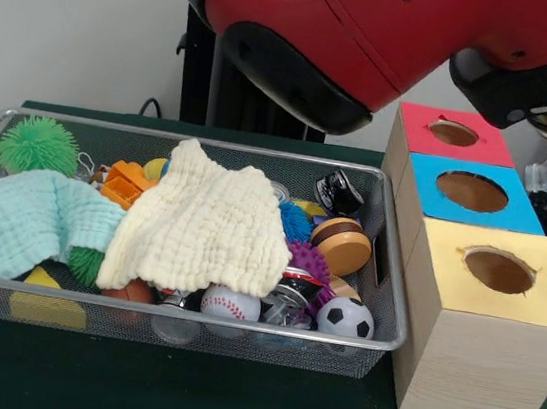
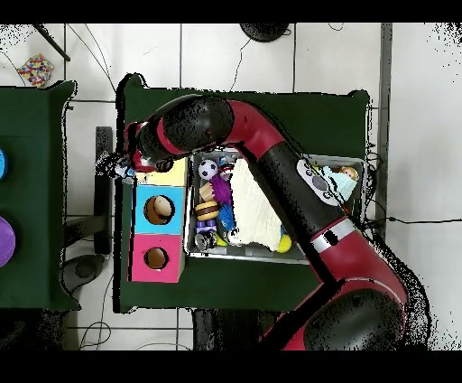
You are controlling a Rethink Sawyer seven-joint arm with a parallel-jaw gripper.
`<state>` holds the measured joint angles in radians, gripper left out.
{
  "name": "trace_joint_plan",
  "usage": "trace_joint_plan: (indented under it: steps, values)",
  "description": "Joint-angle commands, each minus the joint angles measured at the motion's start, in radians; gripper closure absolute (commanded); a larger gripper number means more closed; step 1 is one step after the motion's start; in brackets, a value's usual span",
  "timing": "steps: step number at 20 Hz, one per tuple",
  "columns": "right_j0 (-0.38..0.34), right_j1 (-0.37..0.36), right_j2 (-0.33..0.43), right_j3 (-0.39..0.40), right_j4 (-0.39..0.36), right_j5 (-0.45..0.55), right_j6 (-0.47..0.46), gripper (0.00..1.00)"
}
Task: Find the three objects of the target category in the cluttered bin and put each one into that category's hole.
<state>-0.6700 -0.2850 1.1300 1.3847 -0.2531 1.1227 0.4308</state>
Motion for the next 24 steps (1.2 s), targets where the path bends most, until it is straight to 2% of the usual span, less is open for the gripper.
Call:
trace_joint_plan:
  steps: [1,5,10,14,17,24]
  values:
    - [0.001,-0.037,-0.019,-0.093,-0.135,0.096,-0.324,1.00]
    - [0.019,-0.062,-0.045,-0.099,-0.199,0.078,-0.298,1.00]
    - [0.014,-0.062,-0.037,-0.089,-0.231,0.054,-0.294,1.00]
    - [0.037,-0.092,-0.072,-0.099,-0.297,0.067,-0.281,1.00]
    - [0.036,-0.094,-0.075,-0.088,-0.307,0.077,-0.263,1.00]
    - [0.081,-0.100,-0.114,-0.133,-0.367,0.115,-0.254,1.00]
